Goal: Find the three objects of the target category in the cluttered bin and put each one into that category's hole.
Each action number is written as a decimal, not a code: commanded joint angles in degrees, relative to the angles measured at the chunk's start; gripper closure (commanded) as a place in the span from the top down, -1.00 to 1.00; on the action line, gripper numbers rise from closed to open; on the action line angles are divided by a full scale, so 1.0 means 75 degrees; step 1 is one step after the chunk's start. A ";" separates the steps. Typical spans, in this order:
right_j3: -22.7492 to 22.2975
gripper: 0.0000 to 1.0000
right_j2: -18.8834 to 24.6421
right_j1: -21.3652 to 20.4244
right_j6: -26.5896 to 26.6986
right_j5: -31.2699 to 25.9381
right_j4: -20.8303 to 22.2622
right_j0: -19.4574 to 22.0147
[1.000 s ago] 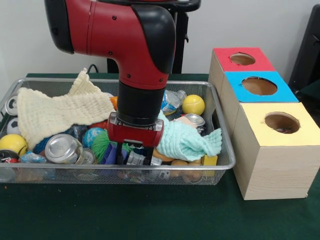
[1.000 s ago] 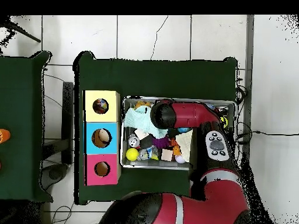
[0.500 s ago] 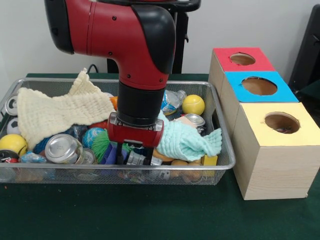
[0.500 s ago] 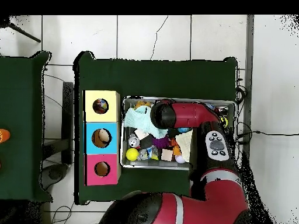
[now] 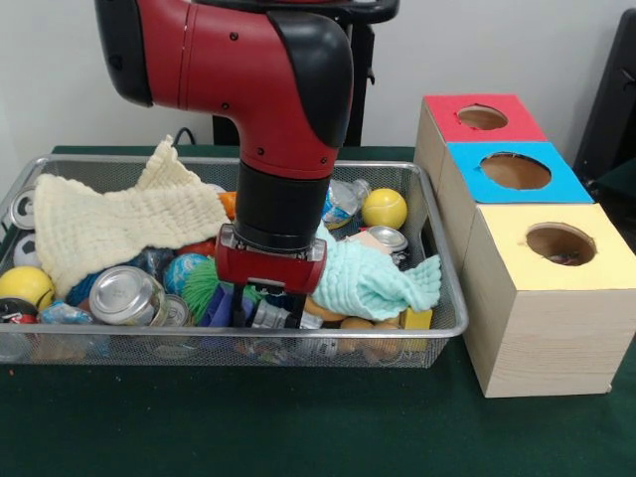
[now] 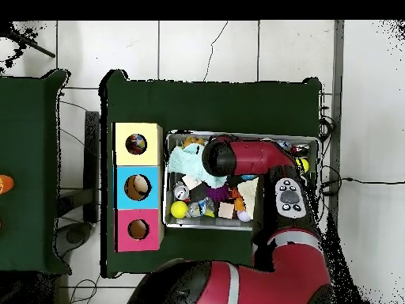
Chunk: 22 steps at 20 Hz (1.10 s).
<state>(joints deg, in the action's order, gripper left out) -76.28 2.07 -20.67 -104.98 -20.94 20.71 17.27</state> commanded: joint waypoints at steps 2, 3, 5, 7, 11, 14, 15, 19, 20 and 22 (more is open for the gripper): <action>-0.0096 -1.00 -0.0698 0.0791 -0.0932 0.1013 0.0627 -0.0368; -0.0098 -1.00 -0.0734 0.0780 -0.0922 0.0935 0.0629 -0.0388; -0.0141 -1.00 -0.0691 0.0746 -0.0739 0.0920 0.0615 -0.0339; -0.0144 -1.00 -0.0767 0.0704 -0.0672 0.0930 0.0600 -0.0387; -0.0169 -1.00 -0.0738 0.0647 -0.0525 0.0822 0.0475 -0.0332; -0.0227 -1.00 -0.0675 0.0674 -0.0566 0.0875 0.0412 -0.0291; -0.0248 -1.00 -0.0640 0.0692 -0.0581 0.0888 0.0384 -0.0260; -0.0181 1.00 -0.0705 0.0728 -0.0585 0.1235 0.0458 -0.0295; -0.0179 1.00 -0.0660 0.0723 -0.0516 0.1168 0.0452 -0.0259; -0.0134 1.00 -0.0720 0.0748 -0.0498 0.1064 0.0413 -0.0283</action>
<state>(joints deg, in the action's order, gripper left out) -76.27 -4.19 -18.91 -104.98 -14.63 20.89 13.67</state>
